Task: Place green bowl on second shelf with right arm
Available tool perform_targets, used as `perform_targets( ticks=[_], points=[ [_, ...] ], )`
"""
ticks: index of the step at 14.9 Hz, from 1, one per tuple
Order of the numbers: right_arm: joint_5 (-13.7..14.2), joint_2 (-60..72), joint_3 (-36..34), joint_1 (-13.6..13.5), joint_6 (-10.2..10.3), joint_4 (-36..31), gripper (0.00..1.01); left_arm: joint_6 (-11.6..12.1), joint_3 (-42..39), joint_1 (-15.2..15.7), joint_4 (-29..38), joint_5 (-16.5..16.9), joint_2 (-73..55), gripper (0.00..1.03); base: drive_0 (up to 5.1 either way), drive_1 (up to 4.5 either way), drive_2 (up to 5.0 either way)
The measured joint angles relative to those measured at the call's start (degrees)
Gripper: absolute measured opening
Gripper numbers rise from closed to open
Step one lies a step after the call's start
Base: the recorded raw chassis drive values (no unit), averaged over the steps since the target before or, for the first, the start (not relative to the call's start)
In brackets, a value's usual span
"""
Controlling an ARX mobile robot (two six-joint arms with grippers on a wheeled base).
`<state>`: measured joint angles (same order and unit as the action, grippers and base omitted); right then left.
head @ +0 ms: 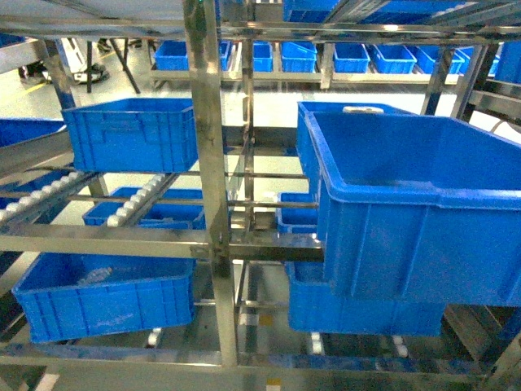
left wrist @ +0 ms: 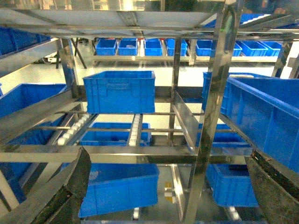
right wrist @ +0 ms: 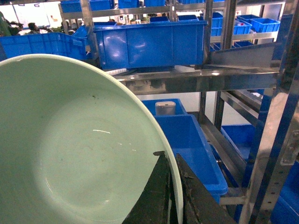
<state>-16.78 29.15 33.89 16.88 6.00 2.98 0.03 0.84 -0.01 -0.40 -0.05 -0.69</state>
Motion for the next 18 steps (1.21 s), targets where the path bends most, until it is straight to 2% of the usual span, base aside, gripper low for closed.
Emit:
perform_targets(
  ticks=[7,15,17,18],
  points=[
    [0.0,0.0,0.0,0.0,0.0,0.2,0.02,0.0,0.0,0.0,0.0,0.0,0.0,0.98,0.0,4.09,-4.1],
    [0.0,0.3,0.0,0.0,0.0,0.2,0.02,0.0,0.0,0.0,0.2,0.0,0.0,0.98,0.0,0.00,0.0],
    [-0.8,0.9,-0.7,0.0,-0.1,-0.5,0.02,0.0,0.0,0.0,0.2,0.0,0.0,0.98,0.0,0.00,0.0],
    [-0.8,1.8,-1.4,-0.5,-0.7,-0.1,0.02,0.0,0.0,0.0,0.2,0.0,0.0,0.98,0.0,0.00,0.0]
  ],
)
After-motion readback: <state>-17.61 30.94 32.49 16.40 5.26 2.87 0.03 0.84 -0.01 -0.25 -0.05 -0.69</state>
